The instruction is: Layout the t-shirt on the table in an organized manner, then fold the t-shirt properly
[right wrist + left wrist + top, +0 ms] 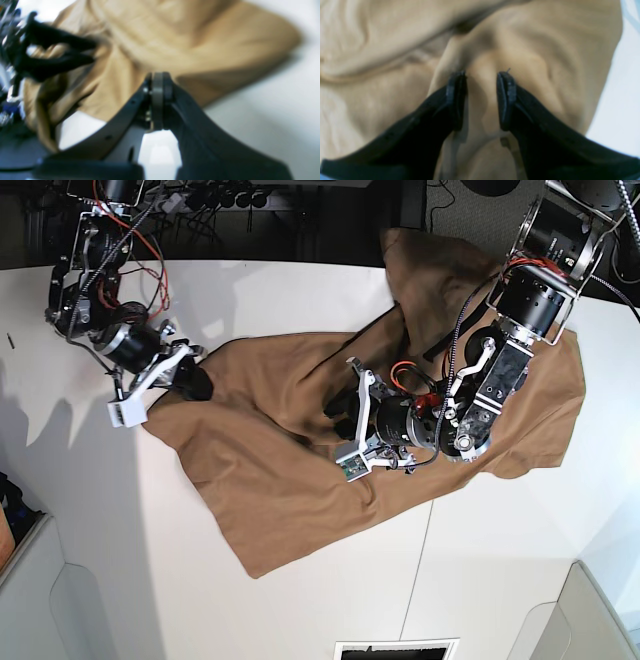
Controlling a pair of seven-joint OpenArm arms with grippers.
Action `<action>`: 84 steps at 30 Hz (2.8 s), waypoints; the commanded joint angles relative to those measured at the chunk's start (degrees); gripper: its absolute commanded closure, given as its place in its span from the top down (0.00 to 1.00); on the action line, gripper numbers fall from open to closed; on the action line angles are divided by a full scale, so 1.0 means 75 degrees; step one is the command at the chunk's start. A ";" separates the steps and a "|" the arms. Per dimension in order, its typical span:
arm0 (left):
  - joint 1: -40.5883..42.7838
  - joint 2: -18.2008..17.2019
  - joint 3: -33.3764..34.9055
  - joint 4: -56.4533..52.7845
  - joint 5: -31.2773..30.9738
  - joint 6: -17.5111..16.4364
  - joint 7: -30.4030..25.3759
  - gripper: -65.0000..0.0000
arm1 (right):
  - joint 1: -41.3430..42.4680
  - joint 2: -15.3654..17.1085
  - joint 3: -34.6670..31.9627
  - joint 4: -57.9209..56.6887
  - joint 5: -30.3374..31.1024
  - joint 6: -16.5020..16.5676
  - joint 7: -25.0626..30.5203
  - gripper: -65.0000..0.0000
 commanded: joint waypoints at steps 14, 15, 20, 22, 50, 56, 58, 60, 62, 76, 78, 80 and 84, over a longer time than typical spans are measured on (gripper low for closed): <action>-0.0388 -0.0184 -0.0064 -0.0105 -0.0015 -0.0026 -0.0157 0.37 | 0.0175 -0.0047 -0.1209 -0.0807 -0.2285 -0.0149 0.1046 0.00; -0.0388 -0.0184 -0.0064 -0.0105 0.0058 -0.0026 -0.0160 0.37 | 0.0216 0.0032 -0.1125 -0.0921 -0.2296 -0.0146 0.1102 0.00; -0.0402 -0.0198 -0.0064 -0.0108 0.0472 -0.0023 -0.0242 0.37 | 0.0487 0.0449 -0.0516 -0.1262 -0.2302 -0.0277 0.1151 0.00; -0.0402 -0.0256 -0.0064 -0.0114 0.0554 -0.0009 -0.0242 0.37 | 0.0624 0.0632 -0.0233 -0.1332 -0.2294 -0.0315 0.1151 0.00; -0.0629 -0.0629 -0.0064 -0.1364 0.0539 0.0571 -0.0391 0.37 | 0.1364 0.0743 -0.0143 -0.1049 0.0391 0.0093 -0.0233 0.00; -0.1049 -0.0624 -0.0064 -0.1364 0.0163 0.0519 -0.0140 0.37 | 0.0886 0.0035 -0.0903 -0.1055 -0.0277 0.0090 0.0058 0.00; -0.1125 -0.0627 -0.0064 -0.1364 0.0096 0.0516 -0.0079 0.37 | 0.0796 -0.0044 -0.1148 -0.1072 -0.0828 0.0079 0.0501 0.00; -0.1122 -0.0629 -0.0064 -0.1361 0.0055 0.0516 -0.0041 0.37 | 0.0801 -0.0058 -0.1279 -0.1113 -0.1186 -0.0015 0.0659 0.00; -0.1102 -0.0629 -0.0064 -0.1364 0.0052 0.0516 0.0052 0.37 | 0.0799 -0.0052 -0.1291 -0.1131 -0.1384 -0.0038 0.0641 0.00; -0.1166 -0.0691 -0.0064 -0.1338 -0.0769 -0.0070 0.0688 0.37 | 0.0799 0.1078 -0.0364 -0.1274 -0.1868 -0.0385 0.0606 0.00; -0.1163 -0.0688 -0.0064 -0.1338 -0.0918 -0.0090 0.0688 0.37 | 0.0799 0.1230 -0.0017 -0.1274 -0.1737 -0.0382 0.0606 0.00; -0.1166 -0.0685 -0.0064 -0.1338 -0.0988 -0.0090 0.0679 0.37 | 0.0801 0.1358 0.0248 -0.1274 -0.1559 -0.0376 0.0606 0.00; -0.1177 -0.0644 -0.0064 -0.1338 -0.0988 -0.0093 0.0679 0.37 | 0.0886 0.1547 0.0452 -0.1274 -0.1294 -0.0379 0.0615 0.00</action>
